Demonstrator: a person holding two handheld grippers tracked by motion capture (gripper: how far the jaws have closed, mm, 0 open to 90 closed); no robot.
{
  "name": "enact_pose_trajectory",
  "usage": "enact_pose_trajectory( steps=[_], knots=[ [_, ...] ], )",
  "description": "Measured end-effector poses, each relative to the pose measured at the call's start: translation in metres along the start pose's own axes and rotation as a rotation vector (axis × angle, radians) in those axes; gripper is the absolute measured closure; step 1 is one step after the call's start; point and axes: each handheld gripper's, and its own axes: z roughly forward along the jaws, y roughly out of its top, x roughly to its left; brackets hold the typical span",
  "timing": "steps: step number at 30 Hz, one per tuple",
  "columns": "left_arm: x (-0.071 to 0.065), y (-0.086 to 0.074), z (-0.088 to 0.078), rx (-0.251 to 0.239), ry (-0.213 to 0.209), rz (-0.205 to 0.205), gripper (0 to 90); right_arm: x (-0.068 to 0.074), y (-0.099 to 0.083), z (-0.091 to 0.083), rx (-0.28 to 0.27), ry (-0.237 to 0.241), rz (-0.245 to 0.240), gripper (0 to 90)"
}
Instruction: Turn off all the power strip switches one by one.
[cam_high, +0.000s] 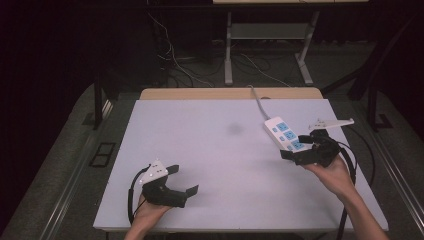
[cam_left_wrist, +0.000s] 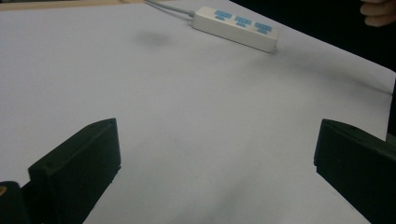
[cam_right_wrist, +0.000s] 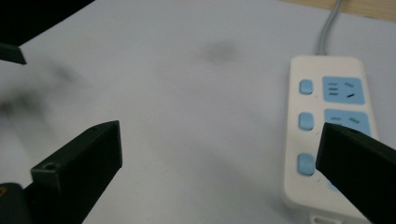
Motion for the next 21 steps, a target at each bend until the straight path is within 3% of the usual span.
enact_pose_trajectory(
  steps=[6, 12, 21],
  knots=[
    [0.000, 0.000, 0.000, 0.000, 0.003, 0.001, 0.0, 0.008, -0.031, -0.009, -0.046, 0.045, 0.033, 0.4],
    [0.000, 0.000, -0.001, -0.003, 0.005, -0.002, 0.0, 0.017, -0.054, -0.017, -0.068, 0.046, 0.038, 0.4],
    [0.000, 0.000, -0.001, -0.004, 0.007, -0.002, 0.0, 0.028, -0.078, -0.016, -0.041, 0.054, 0.036, 0.4]
  ],
)
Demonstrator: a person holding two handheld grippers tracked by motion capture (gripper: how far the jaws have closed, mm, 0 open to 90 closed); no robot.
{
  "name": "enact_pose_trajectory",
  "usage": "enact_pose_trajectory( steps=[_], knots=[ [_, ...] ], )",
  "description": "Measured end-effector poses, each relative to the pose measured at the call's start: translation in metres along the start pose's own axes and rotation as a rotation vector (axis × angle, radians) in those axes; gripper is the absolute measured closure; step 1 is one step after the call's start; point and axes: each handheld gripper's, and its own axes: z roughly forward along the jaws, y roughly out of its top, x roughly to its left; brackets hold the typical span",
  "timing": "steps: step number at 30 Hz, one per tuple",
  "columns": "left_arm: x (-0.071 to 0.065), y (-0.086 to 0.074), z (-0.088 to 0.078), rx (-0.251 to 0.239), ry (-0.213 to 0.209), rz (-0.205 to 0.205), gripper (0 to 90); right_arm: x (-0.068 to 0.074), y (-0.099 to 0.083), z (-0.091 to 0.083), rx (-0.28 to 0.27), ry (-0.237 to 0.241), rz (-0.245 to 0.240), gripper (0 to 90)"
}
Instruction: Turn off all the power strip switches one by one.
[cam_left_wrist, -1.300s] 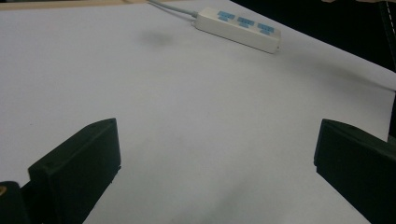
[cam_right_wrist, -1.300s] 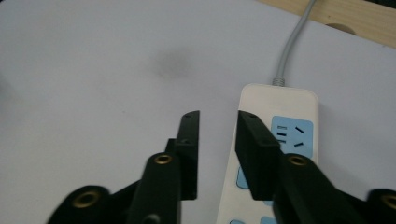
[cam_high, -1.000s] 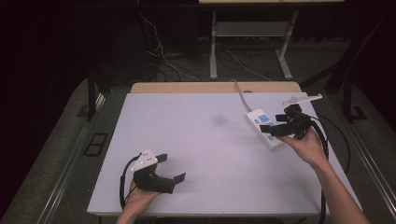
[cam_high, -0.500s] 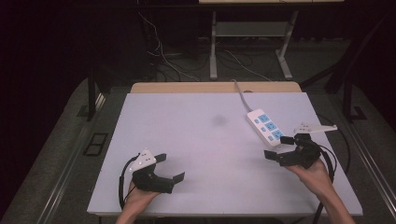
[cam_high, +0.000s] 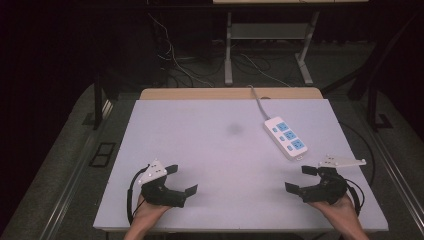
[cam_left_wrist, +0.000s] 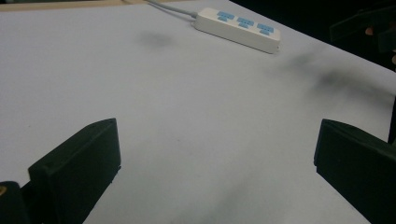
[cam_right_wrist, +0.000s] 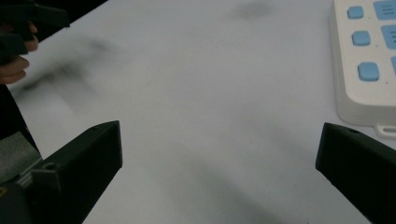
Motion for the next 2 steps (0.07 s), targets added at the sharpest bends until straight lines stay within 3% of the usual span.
enact_pose_trajectory(
  steps=[2],
  knots=[
    [0.0006, 0.0002, 0.0002, 0.004, 0.000, -0.001, 0.0, -0.0007, -0.0035, 0.0013, -0.001, 0.001, 0.004, 0.4]
  ],
)
